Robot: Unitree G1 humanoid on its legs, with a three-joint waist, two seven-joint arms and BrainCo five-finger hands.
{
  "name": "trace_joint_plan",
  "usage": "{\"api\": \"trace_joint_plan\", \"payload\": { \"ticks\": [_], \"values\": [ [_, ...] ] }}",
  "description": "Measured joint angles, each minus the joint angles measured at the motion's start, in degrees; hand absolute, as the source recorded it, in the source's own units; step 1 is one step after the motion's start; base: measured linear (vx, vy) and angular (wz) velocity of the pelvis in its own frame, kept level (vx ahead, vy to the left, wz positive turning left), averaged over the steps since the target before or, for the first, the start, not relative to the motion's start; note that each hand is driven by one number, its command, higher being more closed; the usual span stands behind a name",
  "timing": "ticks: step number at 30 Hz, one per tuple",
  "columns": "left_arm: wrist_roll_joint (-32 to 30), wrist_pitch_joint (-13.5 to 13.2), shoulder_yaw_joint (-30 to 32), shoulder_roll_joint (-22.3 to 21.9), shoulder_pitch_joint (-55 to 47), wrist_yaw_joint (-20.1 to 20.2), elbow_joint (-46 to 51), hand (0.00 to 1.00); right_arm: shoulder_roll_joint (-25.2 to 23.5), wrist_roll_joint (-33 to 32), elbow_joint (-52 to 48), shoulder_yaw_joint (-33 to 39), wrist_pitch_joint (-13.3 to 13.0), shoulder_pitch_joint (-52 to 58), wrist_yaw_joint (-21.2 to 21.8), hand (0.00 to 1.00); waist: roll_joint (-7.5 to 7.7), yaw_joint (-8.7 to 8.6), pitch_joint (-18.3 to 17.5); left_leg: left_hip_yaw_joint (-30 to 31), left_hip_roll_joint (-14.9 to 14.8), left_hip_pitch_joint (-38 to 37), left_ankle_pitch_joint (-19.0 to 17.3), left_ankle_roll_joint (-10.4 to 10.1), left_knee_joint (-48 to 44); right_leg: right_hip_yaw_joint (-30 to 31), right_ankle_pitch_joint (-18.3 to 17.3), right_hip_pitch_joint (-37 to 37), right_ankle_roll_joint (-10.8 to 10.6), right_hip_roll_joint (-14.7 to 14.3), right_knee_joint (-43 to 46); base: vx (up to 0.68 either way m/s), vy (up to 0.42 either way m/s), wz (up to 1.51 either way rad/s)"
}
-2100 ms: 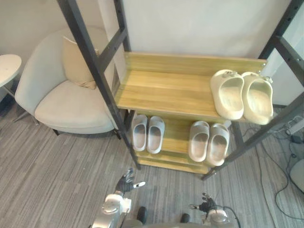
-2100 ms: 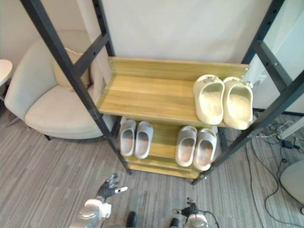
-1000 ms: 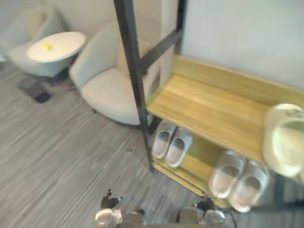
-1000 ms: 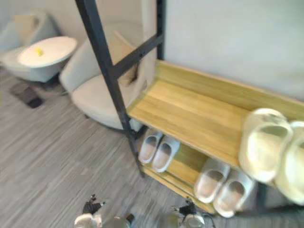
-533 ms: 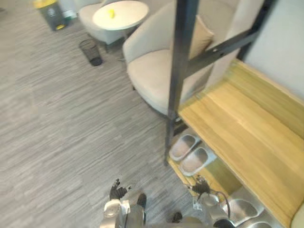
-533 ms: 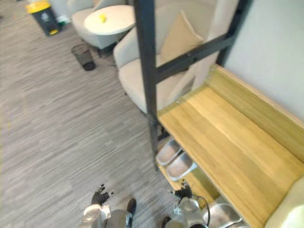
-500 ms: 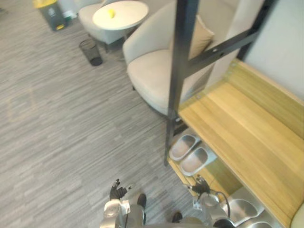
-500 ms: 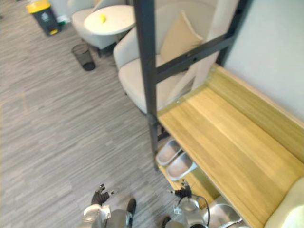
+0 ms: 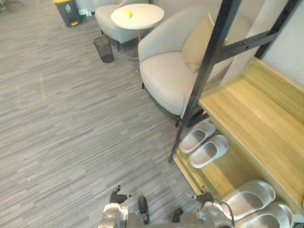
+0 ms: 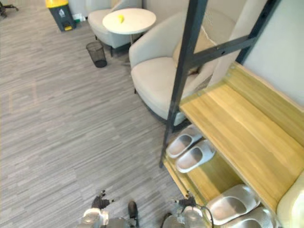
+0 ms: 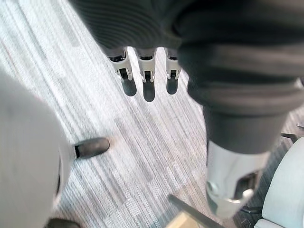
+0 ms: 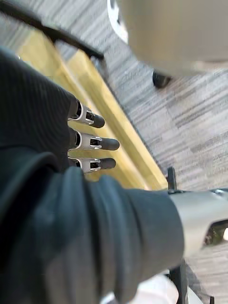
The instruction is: Organize the slippers on the shoe rack
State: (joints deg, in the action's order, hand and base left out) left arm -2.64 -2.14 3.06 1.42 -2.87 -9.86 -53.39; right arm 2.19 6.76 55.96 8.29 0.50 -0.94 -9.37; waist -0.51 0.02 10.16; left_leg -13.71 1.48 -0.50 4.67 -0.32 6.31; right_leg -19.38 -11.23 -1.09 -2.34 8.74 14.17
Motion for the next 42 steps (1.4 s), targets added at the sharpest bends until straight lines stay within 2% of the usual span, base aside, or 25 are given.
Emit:
{"api": "trace_joint_plan", "payload": {
  "ticks": [5,7,9,10,11,12,13,16,17,18,19,22,25,26,27,28,29,33,35,36,37,38,39,41,42],
  "values": [
    [0.02,-0.01,1.24,0.12,-0.20,0.01,-0.40,0.00,-0.02,0.05,0.13,-0.21,0.05,0.14,0.06,0.00,0.24,0.27,-0.01,0.99,1.08,-0.68,-0.31,0.47,0.01,0.28,-1.10,0.60,-1.42,1.11,1.89,-0.03,0.051,0.11],
    [0.07,0.02,2.12,0.00,-0.21,0.00,-0.18,0.00,-0.12,0.04,-0.47,-0.37,0.09,0.58,0.05,0.00,0.65,0.24,0.20,3.35,2.39,-0.54,-0.52,0.74,0.00,1.03,-3.53,0.41,-3.40,2.00,4.76,0.04,0.001,0.54],
    [0.38,0.09,2.78,-0.04,-0.33,-0.05,0.55,0.00,-1.68,-0.01,-3.11,-0.44,0.12,2.48,0.04,0.00,2.36,0.04,0.28,9.72,5.79,-0.23,-1.20,1.65,-0.03,9.62,-9.58,-0.54,-5.34,-0.59,8.69,0.11,-0.071,1.17],
    [0.45,0.07,2.81,-0.02,-0.36,-0.05,0.64,0.00,-1.86,-0.01,-3.46,-0.43,0.13,2.68,0.03,0.00,2.71,0.05,0.21,10.35,6.34,0.00,-1.32,2.05,-0.27,10.37,-10.09,-0.55,-5.69,-0.79,8.61,0.23,-0.049,1.41],
    [0.61,0.02,5.05,-0.68,-0.19,-0.10,2.47,0.00,-2.39,-0.02,-4.23,-0.83,-0.01,2.63,0.01,0.00,3.45,0.41,-0.03,12.16,8.18,2.25,-4.30,5.96,-7.80,12.07,-12.42,-0.98,-9.22,-0.65,11.35,0.24,-0.023,0.91],
    [0.71,-0.05,5.50,-0.93,-0.05,-0.27,2.73,0.00,-2.35,-0.04,-4.32,-1.38,0.01,2.85,0.07,0.00,3.55,0.78,0.11,12.76,8.91,2.30,-5.04,6.28,-8.49,13.16,-11.60,-1.15,-8.59,-0.59,14.41,0.28,-0.019,1.28],
    [0.96,0.20,6.70,-1.26,-0.19,-0.57,2.48,0.00,-2.84,-0.04,-5.84,-2.98,-0.07,2.22,0.38,0.00,2.93,1.01,0.19,16.61,9.30,2.54,-5.49,6.71,-9.74,18.22,-11.02,-5.32,-4.37,-2.57,21.77,0.13,-0.025,0.83],
    [1.77,0.07,7.09,-1.86,0.01,-1.16,2.11,0.00,-3.93,-0.05,-6.92,-5.72,-0.12,1.58,0.88,0.00,2.66,0.65,0.27,24.01,8.87,1.90,-5.99,6.17,-9.54,25.26,-10.85,-10.35,-2.13,-7.57,19.32,0.20,-0.079,1.36],
    [1.77,0.04,7.09,-1.84,0.00,-1.16,2.09,0.00,-3.90,-0.05,-6.92,-6.30,-0.12,1.56,0.92,0.00,2.77,0.72,0.30,25.17,9.17,1.58,-6.23,6.05,-9.62,25.73,-10.42,-10.56,-1.61,-7.53,17.74,0.21,-0.125,1.31],
    [1.80,-0.09,7.39,-1.58,-0.11,-1.20,2.12,0.00,-4.00,-0.11,-6.92,-7.06,-0.12,1.48,1.01,0.00,4.04,1.11,-0.25,27.35,10.17,0.81,-7.26,5.78,-10.00,25.99,-8.03,-11.15,-0.63,-6.66,13.08,0.26,-0.157,1.05],
    [2.01,-0.16,7.76,-1.54,-0.18,-1.26,2.09,0.00,-3.98,-0.07,-6.85,-7.53,-0.13,1.40,1.27,0.00,4.38,1.58,-0.30,29.17,10.66,0.45,-9.03,5.70,-11.32,25.53,-4.61,-10.64,0.63,-6.18,12.04,0.26,-0.167,0.93],
    [2.78,-0.01,9.10,-2.21,-0.84,-1.26,2.04,0.00,-3.80,-0.05,-6.87,-8.53,-0.19,0.58,1.68,0.00,2.60,2.20,-1.92,31.58,8.95,2.59,-14.30,4.17,-18.36,20.81,-4.30,-6.96,2.55,-7.42,7.74,0.34,-0.138,0.48],
    [2.78,0.22,9.65,-2.67,-0.76,-1.26,3.24,0.00,-3.88,-0.08,-8.17,-9.10,-0.19,0.55,1.60,0.00,1.99,1.98,-1.25,28.01,8.44,6.60,-15.40,3.11,-29.32,17.61,-3.08,-6.94,1.65,-8.16,11.97,0.34,-0.100,0.45],
    [2.80,0.29,10.84,-4.40,0.43,-1.33,2.98,0.00,-3.08,-0.11,-9.69,-9.14,-0.19,0.54,1.58,0.00,-1.05,2.22,0.46,23.00,5.68,7.95,-16.93,0.53,-38.56,16.07,-4.78,-6.39,1.97,-9.91,7.63,0.22,-0.073,0.25],
    [2.83,0.25,11.74,-4.42,0.16,-1.27,3.44,0.00,-3.22,-0.14,-10.81,-9.34,-0.14,1.43,1.36,0.00,-0.96,2.86,0.88,17.16,4.17,11.61,-17.72,-1.20,-46.99,14.43,4.08,-2.62,3.05,-8.52,-3.50,0.09,-0.028,0.21],
    [2.85,0.19,11.68,-4.61,0.13,-1.33,3.45,0.00,-3.17,-0.15,-10.80,-9.73,0.01,1.78,1.27,0.00,-2.27,3.04,0.74,11.99,-0.21,14.36,-19.73,-1.57,-53.54,13.26,3.66,-0.53,4.15,-10.02,-3.74,0.18,0.002,0.08],
    [2.84,0.31,11.29,-4.46,0.32,-1.26,4.23,0.00,-3.60,-0.17,-10.32,-10.31,0.01,1.32,1.07,0.00,-2.09,3.31,0.68,6.45,-4.14,16.70,-22.24,-1.62,-56.33,13.30,3.04,1.37,4.99,-10.00,-4.16,0.23,-0.003,0.02],
    [2.79,0.11,11.06,-3.82,1.75,-1.26,5.40,0.00,-4.30,-0.22,-10.48,-9.96,-0.08,0.27,0.36,0.00,0.59,3.64,2.08,-1.19,-8.85,21.17,-22.76,-1.37,-47.40,10.64,1.59,6.05,3.54,-6.31,-6.25,0.29,0.034,0.19],
    [2.73,0.11,10.61,-4.22,2.25,-1.23,5.47,0.00,-4.17,-0.24,-10.23,-8.40,-0.10,1.06,0.08,0.00,0.07,3.62,1.83,-4.49,-10.34,22.83,-19.67,-0.67,-40.77,8.49,-0.73,9.32,1.87,-5.07,-8.30,0.29,0.139,0.51],
    [2.72,0.15,10.43,-4.85,1.94,-1.21,5.26,0.00,-3.36,-0.31,-9.68,-8.36,-0.02,1.67,-0.20,0.00,-1.19,3.71,1.17,-5.92,-11.53,22.92,-14.50,-0.40,-34.41,7.47,-2.87,10.48,-0.09,-5.50,-8.57,0.43,0.277,0.51],
    [2.70,0.05,10.01,-3.76,1.96,-1.19,4.82,0.00,-3.21,-0.51,-6.90,-8.38,0.20,0.83,-0.28,0.00,-0.45,4.36,0.92,-6.03,-9.97,22.65,-11.86,2.39,-34.01,7.26,-5.39,11.96,-1.43,-4.21,-7.65,0.43,0.277,0.48],
    [2.71,0.07,9.95,-3.30,2.01,-1.20,4.74,0.00,-3.35,-0.51,-6.37,-8.34,0.21,0.69,-0.27,0.00,0.30,4.36,0.96,-6.10,-9.06,22.26,-12.89,2.51,-33.52,7.32,-5.48,11.98,-1.43,-3.39,-7.15,0.53,0.329,0.49],
    [2.70,0.10,10.00,-2.06,1.89,-1.19,4.31,0.00,-4.03,-0.42,-4.63,-8.03,0.38,0.88,-0.14,0.00,2.27,4.85,0.65,-6.00,-6.19,21.05,-14.32,2.88,-32.32,7.77,-5.68,11.07,-0.91,-0.97,-2.84,0.46,0.245,0.42],
    [2.70,0.35,9.98,-1.45,1.24,-1.20,4.00,0.00,-4.65,-0.33,-4.60,-6.14,0.44,1.19,-0.10,0.00,3.03,5.16,0.74,-5.41,-4.15,18.61,-15.92,4.28,-32.06,8.56,-4.75,9.09,-1.86,1.14,6.32,0.51,0.263,0.44],
    [2.68,0.45,9.37,-0.87,0.78,-1.18,3.29,0.00,-4.79,-0.13,-4.49,-6.15,0.48,2.09,0.05,0.00,3.31,5.08,0.84,-4.04,-2.58,15.49,-17.84,4.75,-31.71,10.32,-1.56,5.95,-4.42,2.70,18.21,0.55,0.234,0.60]
  ]
}}
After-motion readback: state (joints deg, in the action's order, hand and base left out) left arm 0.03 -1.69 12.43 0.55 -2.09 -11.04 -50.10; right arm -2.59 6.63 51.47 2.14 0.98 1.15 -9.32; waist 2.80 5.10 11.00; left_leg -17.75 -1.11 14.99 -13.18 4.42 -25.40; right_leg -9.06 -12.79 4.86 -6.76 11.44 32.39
